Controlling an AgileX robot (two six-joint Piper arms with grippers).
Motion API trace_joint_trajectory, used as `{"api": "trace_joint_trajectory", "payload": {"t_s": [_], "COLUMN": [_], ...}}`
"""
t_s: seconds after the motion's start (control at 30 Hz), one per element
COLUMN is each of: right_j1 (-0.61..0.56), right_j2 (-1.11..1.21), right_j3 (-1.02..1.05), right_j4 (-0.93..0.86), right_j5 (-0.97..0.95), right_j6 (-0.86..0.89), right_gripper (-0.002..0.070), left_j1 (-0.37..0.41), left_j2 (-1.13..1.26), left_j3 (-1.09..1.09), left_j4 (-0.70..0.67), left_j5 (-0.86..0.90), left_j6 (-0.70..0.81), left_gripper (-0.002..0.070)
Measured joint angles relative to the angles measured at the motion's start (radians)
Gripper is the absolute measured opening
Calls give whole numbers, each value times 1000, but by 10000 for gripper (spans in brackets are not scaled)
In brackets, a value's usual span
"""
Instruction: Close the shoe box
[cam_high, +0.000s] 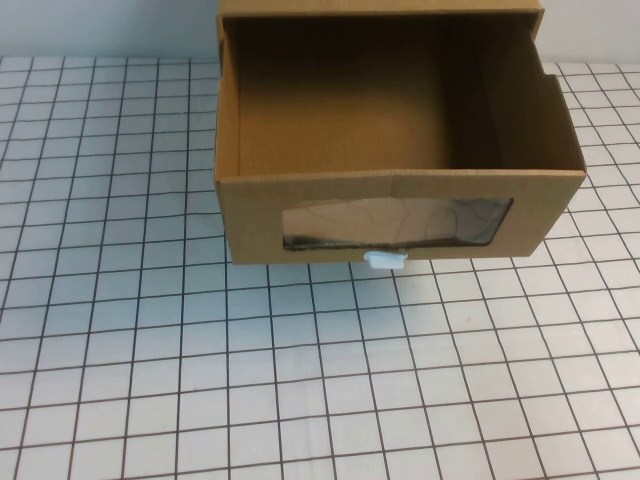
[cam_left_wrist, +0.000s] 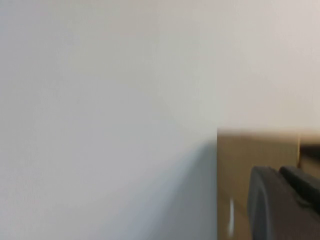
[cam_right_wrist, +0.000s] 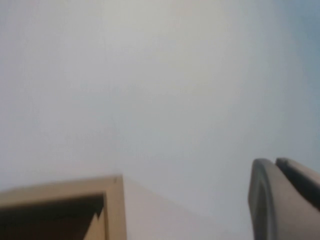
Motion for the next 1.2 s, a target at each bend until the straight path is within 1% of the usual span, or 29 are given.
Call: {"api": "trace_joint_trajectory", "payload": {"t_s": [0.07,0.13,0.33,0.4,0.53,0.63,0.7,0.8,0.97,1.1,1.2], "right_j1": [0,0,0,0,0,-1,-1,-1,-1,-1,-1], "right_j2": [0,-2,-6,-6,-6,-6,-6,-1,132,308,441], "right_j3": [0,0,0,0,-2,-89,-187,-372,-708,-962,-1121], "right_j4": [2,1,11,15,19,26,26,26,25,25,23], "right_j5": [-79,-132,-214,-271,-436,-427,-353,-207,21,364,631], "right_j6": [0,0,2,2,13,69,103,149,241,264,266], "right_gripper": [-13,-13,-13,-13,-13,-13,-13,-13,-13,-13,-13], "left_j1": [0,0,0,0,0,0,0,0,0,0,0], "left_j2": [0,0,0,0,0,-2,-2,-2,110,257,377], "left_j3": [0,0,0,0,0,-65,-139,-285,-569,-784,-945], "left_j4": [0,-1,-5,-5,-6,-6,-6,-6,-6,-6,-6], "left_j5": [-88,-133,-183,-243,-433,-471,-441,-350,-186,99,357], "left_j6": [0,0,-3,-38,-147,-173,-179,-179,-181,-187,-187], "left_gripper": [-6,-6,-6,-6,-6,-5,-6,-6,-6,-5,-6]}}
